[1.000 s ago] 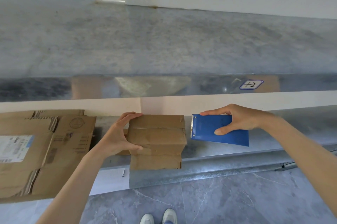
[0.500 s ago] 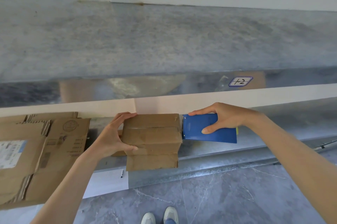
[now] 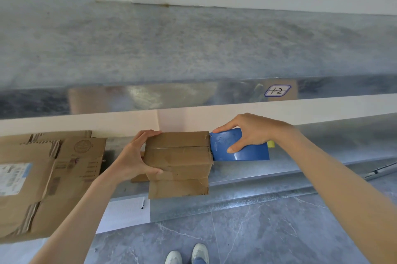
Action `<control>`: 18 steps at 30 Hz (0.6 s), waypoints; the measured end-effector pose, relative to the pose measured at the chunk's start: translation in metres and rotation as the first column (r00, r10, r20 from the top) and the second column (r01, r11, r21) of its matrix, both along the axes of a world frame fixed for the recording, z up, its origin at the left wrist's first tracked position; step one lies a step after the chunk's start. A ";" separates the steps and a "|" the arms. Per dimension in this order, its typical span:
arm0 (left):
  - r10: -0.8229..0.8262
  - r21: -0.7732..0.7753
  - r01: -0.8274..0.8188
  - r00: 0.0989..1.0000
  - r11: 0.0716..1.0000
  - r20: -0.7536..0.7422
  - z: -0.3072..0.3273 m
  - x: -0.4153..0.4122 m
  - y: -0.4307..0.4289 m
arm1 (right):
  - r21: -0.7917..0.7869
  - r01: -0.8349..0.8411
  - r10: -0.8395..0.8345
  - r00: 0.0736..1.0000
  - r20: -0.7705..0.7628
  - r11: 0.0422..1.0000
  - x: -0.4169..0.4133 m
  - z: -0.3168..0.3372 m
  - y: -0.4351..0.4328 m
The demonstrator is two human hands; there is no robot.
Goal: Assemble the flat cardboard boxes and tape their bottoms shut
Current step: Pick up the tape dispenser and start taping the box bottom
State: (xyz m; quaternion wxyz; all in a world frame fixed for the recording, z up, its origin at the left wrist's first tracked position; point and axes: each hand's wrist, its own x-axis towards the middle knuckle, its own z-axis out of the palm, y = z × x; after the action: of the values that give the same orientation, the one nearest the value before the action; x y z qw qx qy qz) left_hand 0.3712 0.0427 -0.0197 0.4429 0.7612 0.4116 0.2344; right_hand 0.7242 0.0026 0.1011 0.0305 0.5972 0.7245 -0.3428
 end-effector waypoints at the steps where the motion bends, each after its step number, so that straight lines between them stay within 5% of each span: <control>1: -0.001 0.001 0.001 1.000 1.000 -0.003 0.000 0.000 0.001 | 0.013 0.005 -0.005 1.000 0.024 1.000 -0.002 0.000 -0.002; 18: -0.002 0.015 0.002 0.999 1.000 -0.035 0.006 0.003 -0.003 | 0.128 0.068 -0.090 0.980 0.176 0.989 -0.014 -0.030 -0.018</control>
State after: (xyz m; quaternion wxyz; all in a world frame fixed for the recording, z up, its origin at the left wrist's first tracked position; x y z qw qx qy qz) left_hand 0.3743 0.0396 -0.0134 0.4298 0.7691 0.4169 0.2236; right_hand 0.7099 -0.0155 0.0711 0.0464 0.6549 0.7140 -0.2431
